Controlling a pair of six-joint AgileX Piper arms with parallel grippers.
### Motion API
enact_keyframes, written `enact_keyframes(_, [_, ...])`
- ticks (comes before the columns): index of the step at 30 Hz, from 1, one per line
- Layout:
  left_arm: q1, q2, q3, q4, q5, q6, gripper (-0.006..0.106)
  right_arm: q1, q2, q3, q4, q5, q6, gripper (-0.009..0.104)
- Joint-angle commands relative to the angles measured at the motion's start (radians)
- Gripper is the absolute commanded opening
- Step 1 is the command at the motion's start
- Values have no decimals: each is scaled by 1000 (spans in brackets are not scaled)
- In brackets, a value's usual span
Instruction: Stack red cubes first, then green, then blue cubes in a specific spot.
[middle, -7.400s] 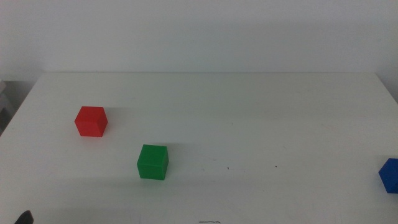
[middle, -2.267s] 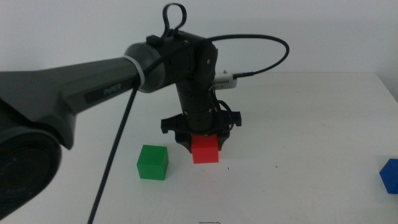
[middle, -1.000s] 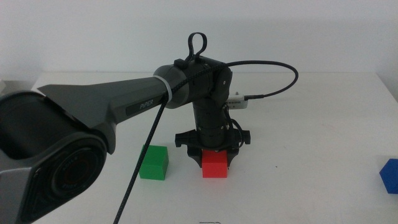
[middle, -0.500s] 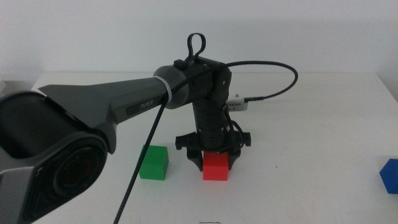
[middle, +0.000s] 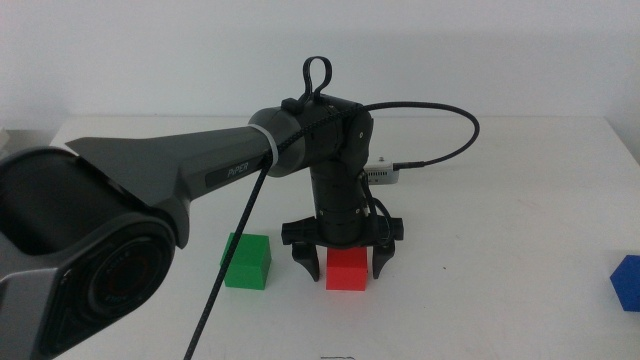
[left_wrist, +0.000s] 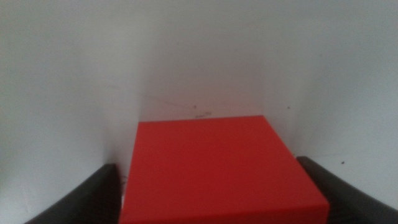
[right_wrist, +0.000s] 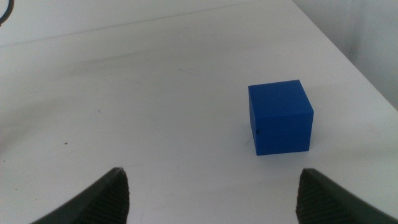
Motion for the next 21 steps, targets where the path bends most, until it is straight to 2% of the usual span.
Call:
enact_keyframes(1, [-5,-78,-23,-12,10,-4,93,-7,-15,-5,-20,-59,-12,74])
enact_keyframes(21, [-5,-161,-23,11,58,-4,93,-7,-15,-5,-20,-59,-12,74])
